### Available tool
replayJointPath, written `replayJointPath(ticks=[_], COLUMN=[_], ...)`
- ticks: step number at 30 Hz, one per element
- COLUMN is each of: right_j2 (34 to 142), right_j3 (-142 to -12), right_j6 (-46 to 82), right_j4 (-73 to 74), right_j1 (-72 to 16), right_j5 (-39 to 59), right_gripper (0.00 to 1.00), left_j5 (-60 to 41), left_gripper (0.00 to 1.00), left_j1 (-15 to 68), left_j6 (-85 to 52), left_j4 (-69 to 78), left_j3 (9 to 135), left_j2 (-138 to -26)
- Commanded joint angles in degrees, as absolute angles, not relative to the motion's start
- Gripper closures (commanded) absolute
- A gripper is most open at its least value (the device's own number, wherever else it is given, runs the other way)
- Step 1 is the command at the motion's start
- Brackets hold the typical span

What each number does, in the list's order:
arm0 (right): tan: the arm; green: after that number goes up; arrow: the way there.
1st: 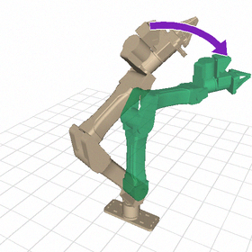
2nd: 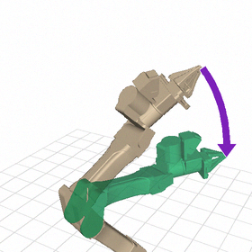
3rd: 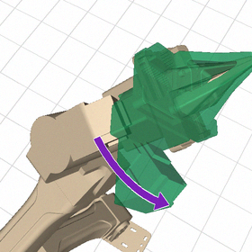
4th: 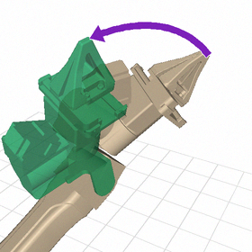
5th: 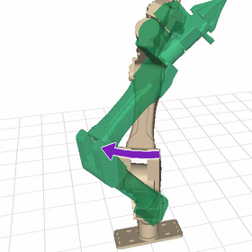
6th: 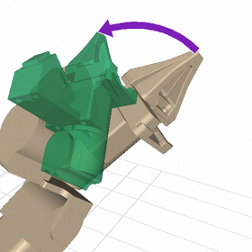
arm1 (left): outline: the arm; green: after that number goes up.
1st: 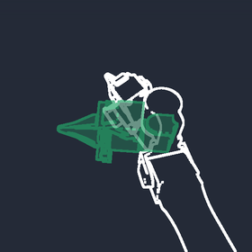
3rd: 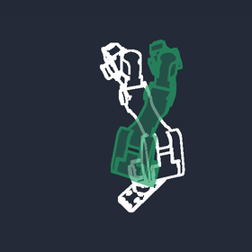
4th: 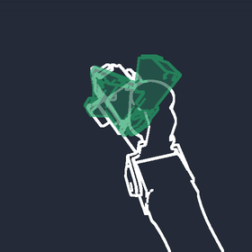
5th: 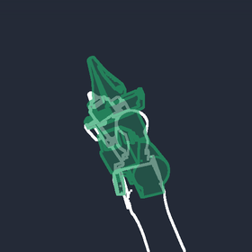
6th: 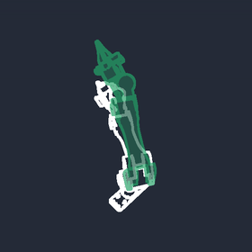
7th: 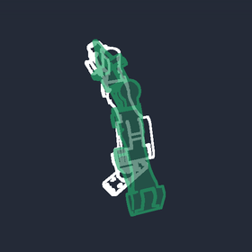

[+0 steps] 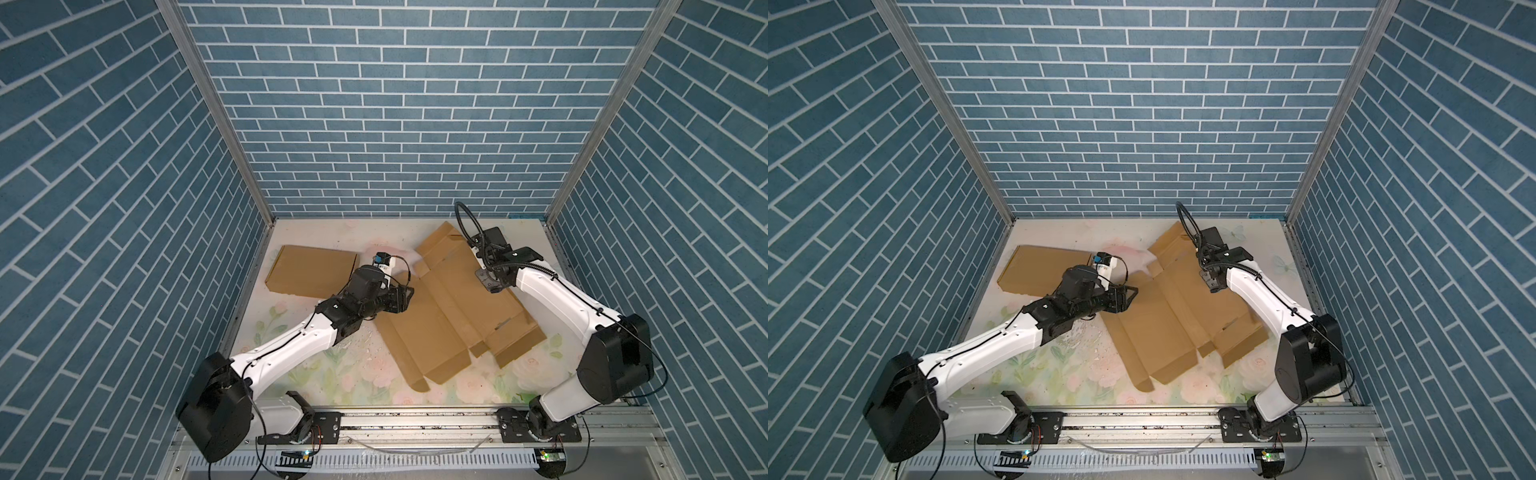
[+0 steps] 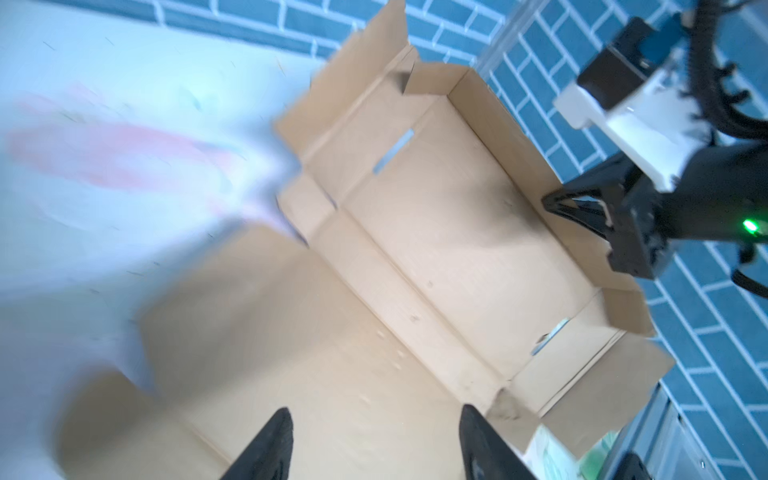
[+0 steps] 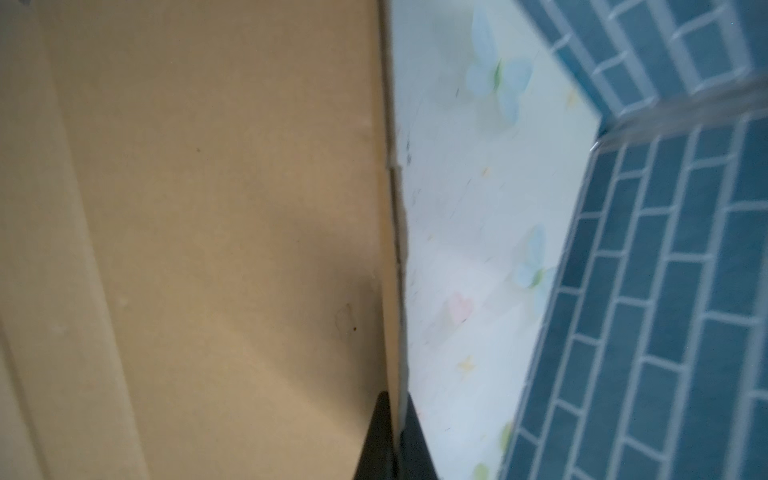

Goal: Fold the paper box

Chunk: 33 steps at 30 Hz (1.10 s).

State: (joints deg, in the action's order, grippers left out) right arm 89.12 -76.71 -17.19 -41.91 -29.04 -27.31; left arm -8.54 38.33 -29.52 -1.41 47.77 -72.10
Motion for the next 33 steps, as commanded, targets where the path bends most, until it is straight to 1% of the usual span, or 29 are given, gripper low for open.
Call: replayJointPath(ticks=[1, 3, 5, 11, 19, 21, 25, 33], right_j2=[89.0, 89.7, 90.3, 92.2, 94.6, 94.8, 94.4, 94.6], right_j3=[-82.1, -82.8, -82.1, -74.5, -63.8, -62.4, -60.4, -57.9], right_j6=[-35.2, -40.1, -42.8, -47.2, -51.4, -52.1, -54.3, -56.9], right_j4=[-41.0, -37.4, -33.5, -23.8, -8.0, -5.5, -2.6, 0.8], right_j1=[-33.3, -36.0, -37.9, -42.8, -44.0, -44.1, -44.1, -43.7], right_j5=[-38.6, -41.8, -42.4, -47.1, -49.4, -49.1, -46.7, -42.1], right_gripper=[1.0, 1.0, 1.0, 1.0, 1.0, 1.0, 1.0, 1.0], left_j5=[-7.6, -6.9, -6.6, -8.2, -10.1, -10.7, -13.5, -21.3], left_gripper=[0.35, 0.34, 0.33, 0.28, 0.26, 0.25, 0.24, 0.22], left_j1=[36.8, 36.2, 35.2, 30.5, 28.1, 27.9, 27.5, 26.8], left_j6=[-28.7, -29.4, -30.4, -33.4, -32.2, -31.2, -27.7, -21.8], left_j4=[-5.2, -5.3, -5.0, -4.8, -5.2, -5.3, -6.8, -10.8], left_j3=[47.6, 46.7, 45.5, 42.3, 44.3, 46.5, 54.6, 75.1], left_j2=[-69.6, -67.9, -66.1, -62.1, -63.2, -65.2, -72.9, -93.5])
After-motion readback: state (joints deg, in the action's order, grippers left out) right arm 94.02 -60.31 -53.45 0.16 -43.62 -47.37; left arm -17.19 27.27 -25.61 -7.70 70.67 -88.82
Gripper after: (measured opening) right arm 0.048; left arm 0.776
